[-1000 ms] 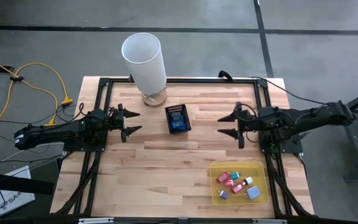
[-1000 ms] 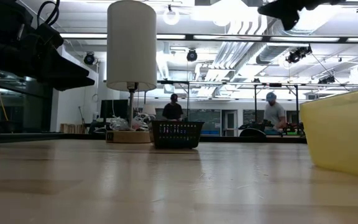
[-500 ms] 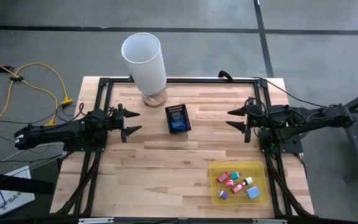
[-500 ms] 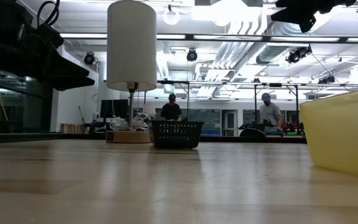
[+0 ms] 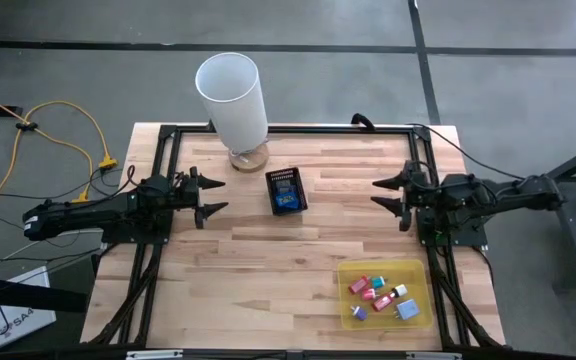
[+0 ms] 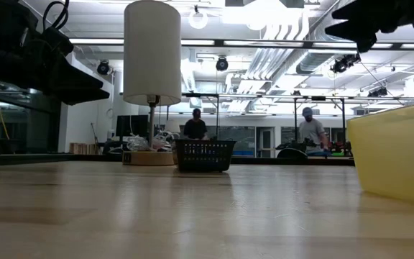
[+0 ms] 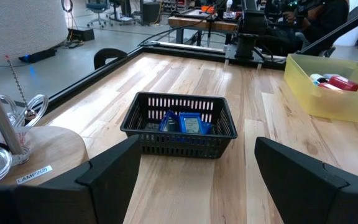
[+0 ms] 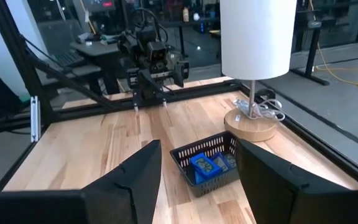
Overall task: Pick & Place Office items
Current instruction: Return to Home Position
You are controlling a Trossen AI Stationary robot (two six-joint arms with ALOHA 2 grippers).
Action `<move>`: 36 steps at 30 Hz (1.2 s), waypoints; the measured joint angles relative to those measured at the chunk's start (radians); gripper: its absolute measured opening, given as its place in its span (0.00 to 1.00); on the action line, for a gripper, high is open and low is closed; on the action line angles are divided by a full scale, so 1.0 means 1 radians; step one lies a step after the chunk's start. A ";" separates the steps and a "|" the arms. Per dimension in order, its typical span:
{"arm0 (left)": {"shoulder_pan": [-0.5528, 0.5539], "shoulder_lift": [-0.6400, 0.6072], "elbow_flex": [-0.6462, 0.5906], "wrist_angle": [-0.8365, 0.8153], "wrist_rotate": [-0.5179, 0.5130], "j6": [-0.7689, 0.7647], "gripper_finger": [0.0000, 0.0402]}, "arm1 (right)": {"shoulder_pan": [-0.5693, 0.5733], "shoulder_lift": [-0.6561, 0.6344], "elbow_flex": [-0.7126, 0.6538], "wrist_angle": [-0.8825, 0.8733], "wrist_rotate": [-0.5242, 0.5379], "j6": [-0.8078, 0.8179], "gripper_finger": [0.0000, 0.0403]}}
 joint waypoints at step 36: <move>0.000 0.000 0.000 0.000 0.000 0.000 0.77 | 0.000 -0.371 -0.419 0.303 -0.063 0.031 0.47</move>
